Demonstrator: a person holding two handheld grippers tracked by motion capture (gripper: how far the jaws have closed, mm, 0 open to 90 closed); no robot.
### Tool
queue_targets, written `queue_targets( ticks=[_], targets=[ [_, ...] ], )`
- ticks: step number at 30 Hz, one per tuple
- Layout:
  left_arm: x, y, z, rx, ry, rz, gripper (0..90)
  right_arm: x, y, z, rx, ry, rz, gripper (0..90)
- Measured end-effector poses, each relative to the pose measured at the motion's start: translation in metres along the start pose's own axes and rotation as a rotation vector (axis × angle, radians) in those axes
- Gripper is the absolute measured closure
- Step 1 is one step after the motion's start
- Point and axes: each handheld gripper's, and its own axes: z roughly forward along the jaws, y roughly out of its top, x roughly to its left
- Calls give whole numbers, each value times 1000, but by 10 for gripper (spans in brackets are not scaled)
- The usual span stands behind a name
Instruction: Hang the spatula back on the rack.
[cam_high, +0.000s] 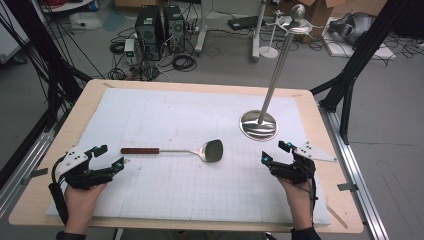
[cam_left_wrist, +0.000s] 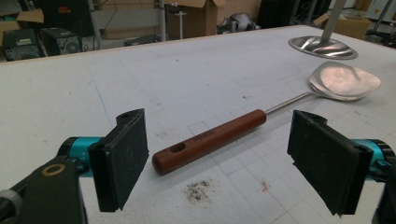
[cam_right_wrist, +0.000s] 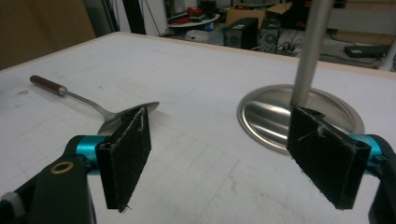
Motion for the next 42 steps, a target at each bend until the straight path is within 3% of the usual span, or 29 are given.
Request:
queue_targets(
  ticks=[6,13,20,35,40,42],
  targets=[
    [-2,1,0,2,-7,3,205,2,13,16,4,70,-5,200],
    [-1,1,1,4,-16,-16,209,8,24,38,21,164,-55,196],
    [-1,1,-1,4,-17,-18,209,18,32,64,58,225,-92,195],
    [-1,5,-5,-10,-44,-28,209,51,39,115,152,341,-153,195],
    [-2,5,-5,-8,-54,-29,209,65,41,135,195,382,-182,196],
    [-2,6,-5,-10,-58,-26,209,74,42,148,235,406,-203,196]
  ],
)
